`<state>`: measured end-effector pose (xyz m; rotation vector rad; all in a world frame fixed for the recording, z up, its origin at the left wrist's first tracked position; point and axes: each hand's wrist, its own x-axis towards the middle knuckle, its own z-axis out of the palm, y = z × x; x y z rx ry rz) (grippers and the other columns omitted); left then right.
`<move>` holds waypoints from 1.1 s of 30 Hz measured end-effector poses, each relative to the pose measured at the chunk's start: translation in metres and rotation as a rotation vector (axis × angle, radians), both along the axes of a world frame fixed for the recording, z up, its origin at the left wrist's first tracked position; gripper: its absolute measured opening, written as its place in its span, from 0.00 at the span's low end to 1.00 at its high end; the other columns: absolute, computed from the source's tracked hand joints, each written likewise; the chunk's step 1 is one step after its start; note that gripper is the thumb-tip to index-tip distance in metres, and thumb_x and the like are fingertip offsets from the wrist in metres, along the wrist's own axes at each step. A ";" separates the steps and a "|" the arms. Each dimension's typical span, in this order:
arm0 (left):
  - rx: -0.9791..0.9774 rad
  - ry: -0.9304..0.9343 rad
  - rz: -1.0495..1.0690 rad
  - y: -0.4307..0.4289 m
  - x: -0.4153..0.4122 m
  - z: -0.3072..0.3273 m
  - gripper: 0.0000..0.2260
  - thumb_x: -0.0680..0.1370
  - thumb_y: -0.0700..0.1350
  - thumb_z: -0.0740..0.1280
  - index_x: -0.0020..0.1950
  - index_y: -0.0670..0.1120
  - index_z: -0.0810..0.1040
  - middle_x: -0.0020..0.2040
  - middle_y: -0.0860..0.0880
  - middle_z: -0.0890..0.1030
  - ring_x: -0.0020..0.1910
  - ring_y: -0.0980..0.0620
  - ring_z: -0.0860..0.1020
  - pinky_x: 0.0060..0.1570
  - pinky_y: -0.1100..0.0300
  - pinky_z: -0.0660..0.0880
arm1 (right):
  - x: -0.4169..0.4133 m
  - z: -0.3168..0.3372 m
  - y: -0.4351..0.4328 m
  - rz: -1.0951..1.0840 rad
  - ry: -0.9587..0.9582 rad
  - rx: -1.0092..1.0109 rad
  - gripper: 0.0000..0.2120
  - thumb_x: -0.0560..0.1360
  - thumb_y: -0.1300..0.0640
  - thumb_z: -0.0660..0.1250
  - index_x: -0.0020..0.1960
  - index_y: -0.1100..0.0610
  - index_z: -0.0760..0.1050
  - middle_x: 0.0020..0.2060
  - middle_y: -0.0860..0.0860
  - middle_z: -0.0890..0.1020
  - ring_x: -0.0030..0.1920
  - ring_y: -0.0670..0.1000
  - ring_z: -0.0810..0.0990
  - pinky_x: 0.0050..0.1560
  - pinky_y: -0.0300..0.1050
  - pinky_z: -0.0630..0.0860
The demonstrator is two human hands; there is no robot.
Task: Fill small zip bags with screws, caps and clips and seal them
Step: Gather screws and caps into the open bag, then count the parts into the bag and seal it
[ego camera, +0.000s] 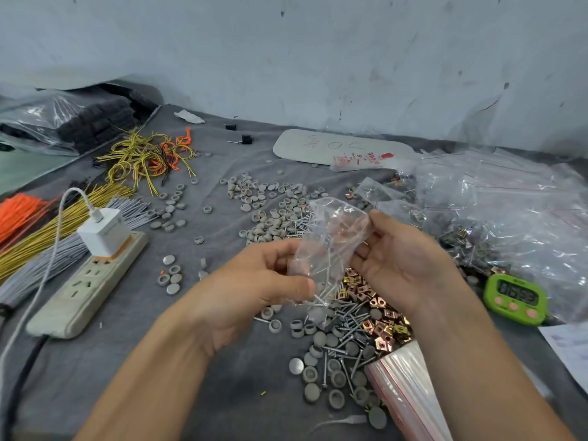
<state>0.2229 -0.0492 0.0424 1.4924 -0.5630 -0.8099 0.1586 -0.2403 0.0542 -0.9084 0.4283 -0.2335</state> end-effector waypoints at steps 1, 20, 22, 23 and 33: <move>0.019 0.005 -0.018 0.000 -0.001 0.001 0.20 0.68 0.36 0.75 0.59 0.49 0.86 0.49 0.40 0.83 0.50 0.47 0.77 0.56 0.51 0.70 | 0.001 -0.001 0.000 -0.029 0.017 -0.012 0.12 0.86 0.57 0.58 0.52 0.63 0.75 0.44 0.58 0.86 0.44 0.56 0.86 0.54 0.55 0.84; 0.761 -0.844 0.582 -0.006 0.012 -0.020 0.16 0.75 0.61 0.68 0.61 0.61 0.74 0.49 0.59 0.80 0.55 0.51 0.79 0.51 0.52 0.74 | 0.005 -0.014 0.011 0.031 0.523 -0.942 0.13 0.75 0.54 0.70 0.44 0.65 0.83 0.33 0.53 0.84 0.36 0.52 0.80 0.41 0.47 0.74; 0.588 -0.839 0.348 -0.013 0.008 -0.023 0.35 0.70 0.62 0.73 0.75 0.61 0.65 0.69 0.58 0.73 0.67 0.54 0.72 0.66 0.52 0.71 | 0.005 -0.015 0.016 -0.027 0.554 -1.066 0.13 0.75 0.53 0.70 0.39 0.62 0.84 0.28 0.50 0.82 0.30 0.47 0.79 0.36 0.42 0.70; 0.509 -0.765 0.242 -0.018 0.004 -0.023 0.43 0.66 0.61 0.75 0.79 0.62 0.60 0.74 0.59 0.68 0.70 0.55 0.70 0.69 0.53 0.68 | 0.004 -0.014 0.016 -0.038 0.533 -1.053 0.12 0.74 0.53 0.71 0.38 0.61 0.85 0.31 0.51 0.84 0.31 0.44 0.81 0.33 0.39 0.69; 0.337 -0.735 0.375 -0.054 -0.002 -0.031 0.22 0.69 0.50 0.81 0.55 0.63 0.73 0.47 0.62 0.77 0.43 0.63 0.77 0.35 0.67 0.69 | -0.010 -0.009 -0.017 -0.173 0.376 -0.982 0.11 0.78 0.56 0.69 0.41 0.46 0.87 0.41 0.42 0.87 0.44 0.47 0.83 0.51 0.51 0.80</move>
